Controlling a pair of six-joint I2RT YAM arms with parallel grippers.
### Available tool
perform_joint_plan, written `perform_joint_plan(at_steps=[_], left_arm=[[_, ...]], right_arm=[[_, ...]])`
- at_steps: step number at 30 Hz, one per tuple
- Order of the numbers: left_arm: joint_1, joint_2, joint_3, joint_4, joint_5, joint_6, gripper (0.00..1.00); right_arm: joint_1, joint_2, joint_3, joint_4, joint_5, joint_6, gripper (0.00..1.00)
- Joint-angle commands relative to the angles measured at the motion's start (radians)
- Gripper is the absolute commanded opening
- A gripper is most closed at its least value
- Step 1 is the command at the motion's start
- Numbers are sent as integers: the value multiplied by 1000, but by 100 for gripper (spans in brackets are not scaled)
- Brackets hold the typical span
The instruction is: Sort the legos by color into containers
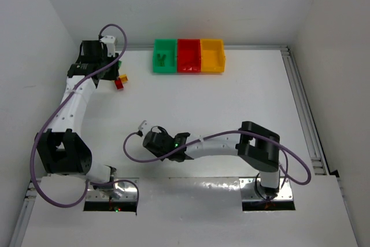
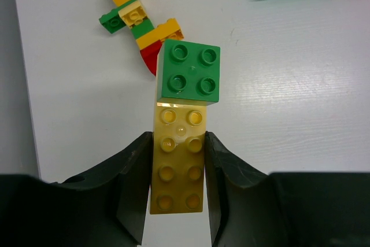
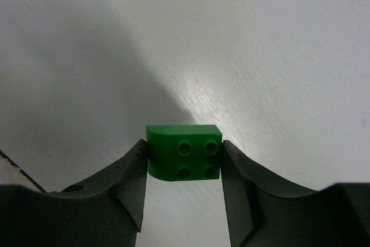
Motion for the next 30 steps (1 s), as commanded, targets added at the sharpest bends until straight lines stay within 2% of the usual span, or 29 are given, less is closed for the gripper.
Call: perform_joint_plan(at_steps=[1, 7, 11, 12, 16, 20, 23, 30], left_arm=[[8, -9, 8, 32, -11, 2, 0], [10, -7, 17, 26, -28, 15, 0], [10, 11, 35, 20, -28, 21, 0], [10, 25, 40, 21, -19, 24, 0], [10, 79, 75, 7, 6, 31, 0], [10, 139, 138, -19, 55, 44, 0], [10, 186, 186, -40, 92, 54, 0], [11, 252, 229, -68, 139, 57, 0]], right_arm=[[-30, -72, 107, 87, 31, -132, 14], [-247, -14, 412, 104, -114, -103, 8], [-323, 140, 604, 187, -79, -197, 3], [-355, 178, 705, 205, -88, -201, 3], [-444, 352, 927, 273, -88, -157, 3], [-542, 457, 953, 540, -59, -120, 0], [-611, 526, 986, 624, -76, -20, 0], [-663, 649, 1054, 638, -153, 18, 3]])
